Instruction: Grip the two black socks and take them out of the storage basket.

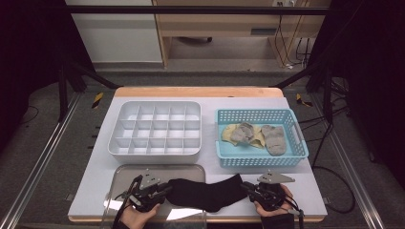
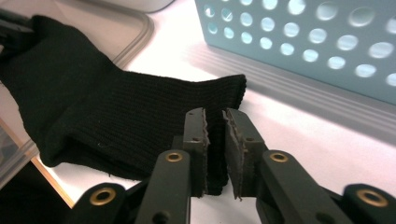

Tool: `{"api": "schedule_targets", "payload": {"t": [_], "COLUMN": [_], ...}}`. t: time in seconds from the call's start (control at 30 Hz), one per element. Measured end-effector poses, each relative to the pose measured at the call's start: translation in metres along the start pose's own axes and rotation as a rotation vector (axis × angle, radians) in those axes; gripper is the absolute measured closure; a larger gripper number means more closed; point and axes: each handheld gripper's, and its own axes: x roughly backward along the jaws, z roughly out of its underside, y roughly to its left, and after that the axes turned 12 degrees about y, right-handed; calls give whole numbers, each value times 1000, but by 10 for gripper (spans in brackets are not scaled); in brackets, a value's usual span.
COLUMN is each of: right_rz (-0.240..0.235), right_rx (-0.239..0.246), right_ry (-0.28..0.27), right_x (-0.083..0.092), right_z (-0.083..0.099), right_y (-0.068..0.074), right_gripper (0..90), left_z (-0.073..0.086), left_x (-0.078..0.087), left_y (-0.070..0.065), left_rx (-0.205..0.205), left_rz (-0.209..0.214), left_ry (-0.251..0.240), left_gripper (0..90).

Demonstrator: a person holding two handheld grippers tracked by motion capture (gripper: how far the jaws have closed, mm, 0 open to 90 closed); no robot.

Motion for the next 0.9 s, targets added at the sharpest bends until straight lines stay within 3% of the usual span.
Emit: {"api": "schedule_targets", "payload": {"t": [0.23, 0.33, 0.43, 0.57, 0.67, 0.77, 0.9], "right_rz": [7, 0, -1, -22, -38, -40, -45], "right_rx": [-11, -6, -12, 17, 33, 17, 11], "right_ry": [10, 24, 9, -37, -29, -5, -15], "right_x": [-2, -4, 0, 5, 0, -6, -8], "right_z": [2, 3, 2, -1, -3, -1, -2], "right_y": [-1, -1, 0, 7, 10, 8, 7], "right_gripper": [745, 833, 865, 870, 870, 866, 871], "left_z": [0, 0, 0, 0, 0, 0, 0], "left_x": [3, 5, 3, 2, 1, 1, 0], "left_y": [1, 3, 2, 2, 2, 2, 2], "left_rx": [19, 23, 17, 16, 16, 18, 16], "left_rz": [3, 5, -7, -11, -13, -13, -14], "left_ry": [-30, -43, -33, -27, -25, -20, -20], "left_gripper": [839, 839, 836, 835, 834, 832, 832]}}
